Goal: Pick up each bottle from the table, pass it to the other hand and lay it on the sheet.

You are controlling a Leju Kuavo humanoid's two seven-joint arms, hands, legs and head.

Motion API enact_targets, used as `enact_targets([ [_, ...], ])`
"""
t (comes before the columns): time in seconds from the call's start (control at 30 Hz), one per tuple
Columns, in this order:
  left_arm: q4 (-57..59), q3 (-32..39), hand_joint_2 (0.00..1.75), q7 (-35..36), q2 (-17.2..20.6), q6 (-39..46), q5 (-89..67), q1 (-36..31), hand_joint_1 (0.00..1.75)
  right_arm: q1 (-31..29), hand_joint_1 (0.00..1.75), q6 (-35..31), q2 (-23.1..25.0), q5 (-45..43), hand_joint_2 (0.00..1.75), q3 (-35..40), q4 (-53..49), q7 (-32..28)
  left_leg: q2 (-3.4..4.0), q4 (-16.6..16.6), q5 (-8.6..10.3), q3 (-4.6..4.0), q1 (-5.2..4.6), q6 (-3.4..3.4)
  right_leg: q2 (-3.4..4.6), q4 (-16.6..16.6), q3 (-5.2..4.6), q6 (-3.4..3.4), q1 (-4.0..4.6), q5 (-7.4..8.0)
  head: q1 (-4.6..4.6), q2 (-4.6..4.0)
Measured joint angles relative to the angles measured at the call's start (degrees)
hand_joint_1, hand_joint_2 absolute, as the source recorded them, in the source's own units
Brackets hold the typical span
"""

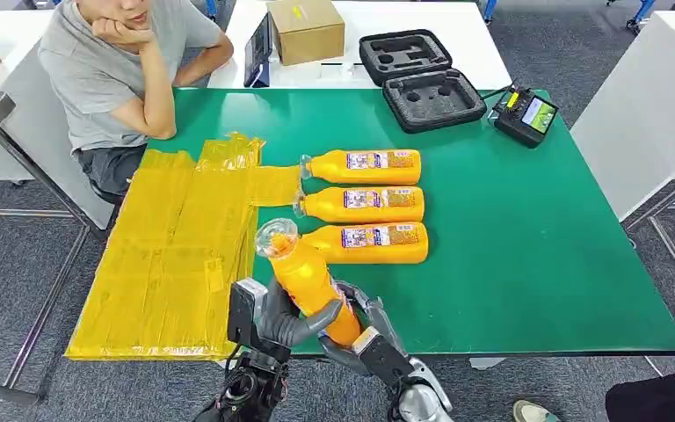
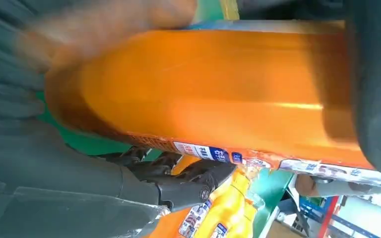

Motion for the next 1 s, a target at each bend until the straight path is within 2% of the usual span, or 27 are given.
enact_targets([
  [0.17, -0.1, -0.2, 1.75, 0.6, 0.2, -1.0, 0.2, -0.1, 1.75, 0.0, 0.00, -1.0, 0.0, 0.5, 1.75, 0.1, 0.1, -0.1, -0.01, 0.0, 0.00, -0.01, 0.00, 0.00, -0.01, 0.0, 0.00, 0.00, 0.00, 0.00, 0.02, 0.00],
  [0.47, -3.4, 1.0, 1.75, -0.5, 1.5, 6.6, -7.0, -0.1, 1.75, -0.1, 0.00, -1.6, 0.3, 1.6, 1.75, 0.7, 0.1, 0.2, 0.00, 0.0, 0.01, 0.00, 0.01, -0.01, -0.01, 0.0, -0.01, 0.00, 0.01, 0.00, 0.00, 0.00],
  [0.5, -3.7, 1.3, 1.75, -0.5, 1.7, 6.9, -7.3, -0.1, 1.71, -0.1, 0.00, -1.7, 0.3, 1.6, 1.75, 0.7, 0.1, 0.2, 0.00, 0.0, 0.01, 0.01, 0.01, -0.01, 0.00, 0.0, -0.01, 0.00, 0.01, 0.00, 0.00, 0.00],
  [0.67, -4.6, 2.4, 1.75, -0.9, 2.5, 7.5, -8.1, -0.1, 1.75, -0.1, 0.00, -1.7, 0.3, 1.5, 1.75, 0.9, 0.1, 0.2, 0.00, 0.0, 0.03, 0.00, 0.01, 0.00, -0.01, 0.0, -0.01, 0.00, 0.00, 0.00, 0.00, 0.00],
  [0.83, -5.9, 4.2, 1.75, -1.6, 3.5, 10.4, -11.8, -0.1, 1.66, 0.1, 0.00, -1.8, 0.3, 0.5, 1.75, 0.9, 0.0, -0.2, 0.00, 0.0, 0.03, 0.00, 0.00, 0.00, -0.01, 0.0, -0.01, 0.00, 0.00, 0.00, 0.00, 0.00],
  [0.87, -6.6, 4.6, 1.75, -2.1, 3.9, 11.8, -14.5, -0.2, 1.50, 0.1, 0.00, -1.8, 0.3, 0.3, 1.75, 0.9, 0.0, -0.4, 0.00, 0.0, 0.03, 0.00, 0.01, 0.00, -0.01, 0.0, -0.01, 0.00, 0.01, 0.00, 0.00, 0.00],
  [0.9, -7.2, 4.8, 1.75, -2.2, 4.2, 12.6, -16.7, -0.3, 1.17, 0.1, 0.00, -1.8, 0.3, 0.2, 1.75, 0.8, 0.0, -0.5, 0.00, 0.0, 0.03, 0.00, 0.01, 0.00, -0.01, 0.0, -0.02, 0.00, 0.01, 0.00, 0.00, 0.00],
  [0.93, -8.0, 5.3, 1.75, -2.0, 4.8, 13.9, -20.4, -0.5, 0.54, 0.1, 0.00, -2.0, 0.3, -0.1, 1.75, 0.9, 0.0, -0.6, 0.00, 0.0, 0.04, 0.00, 0.01, -0.01, -0.01, 0.0, -0.02, 0.00, 0.01, 0.00, 0.00, 0.00],
  [0.97, -8.7, 5.9, 1.75, -1.7, 5.2, 15.0, -23.6, -0.8, 1.22, 0.1, 0.00, -2.1, 0.3, -0.5, 1.75, 0.9, 0.0, -0.7, 0.01, 0.0, 0.05, 0.00, 0.02, -0.01, -0.01, 0.0, -0.02, 0.00, 0.02, 0.00, 0.00, 0.00],
  [1.0, -9.5, 6.3, 1.75, -1.1, 5.8, 16.1, -27.4, -1.3, 1.75, 0.1, 0.00, -2.3, 0.3, -0.9, 1.75, 0.9, 0.0, -0.7, 0.00, 0.0, 0.05, 0.01, 0.02, -0.02, -0.01, 0.0, -0.02, -0.01, 0.02, 0.00, 0.00, 0.00],
])
